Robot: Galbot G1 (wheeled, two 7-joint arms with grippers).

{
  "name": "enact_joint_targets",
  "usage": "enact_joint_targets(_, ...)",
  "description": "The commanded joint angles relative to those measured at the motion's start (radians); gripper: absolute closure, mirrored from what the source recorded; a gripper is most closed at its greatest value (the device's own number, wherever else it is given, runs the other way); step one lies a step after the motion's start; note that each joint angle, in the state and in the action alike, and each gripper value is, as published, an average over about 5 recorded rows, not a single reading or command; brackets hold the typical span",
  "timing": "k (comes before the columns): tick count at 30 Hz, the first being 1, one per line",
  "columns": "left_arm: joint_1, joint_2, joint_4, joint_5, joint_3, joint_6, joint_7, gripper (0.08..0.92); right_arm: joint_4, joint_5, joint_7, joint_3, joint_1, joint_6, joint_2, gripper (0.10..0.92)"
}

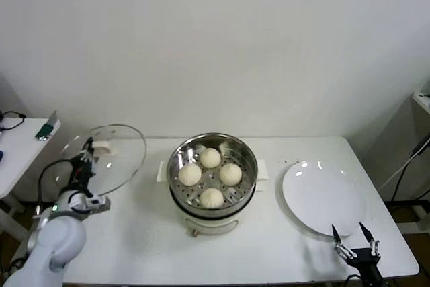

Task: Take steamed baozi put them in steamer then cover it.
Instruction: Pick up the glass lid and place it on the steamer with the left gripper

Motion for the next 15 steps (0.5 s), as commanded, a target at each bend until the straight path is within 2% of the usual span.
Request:
enact_joint_targets(1,-0.063,0.053,-0.208,-0.036,0.109,0.161,0.145,0.858,0.011,-0.012,0.005,-0.002,0.010,-0.024,-0.003,0.203)
enact_joint_targets(6,-0.129,-0.067,-0.261,0.119,0.276,0.231,0.214,0.858,0.023,-0.009,0.000,-0.001,0.010,-0.030,-0.010,0.203)
enact_joint_targets(15,-0.208,-0.288,-0.228,0.362,0.518,0.294,0.298,0.858,0.020,-0.002,-0.004,-0.005,0.027,-0.027,-0.025,0.203)
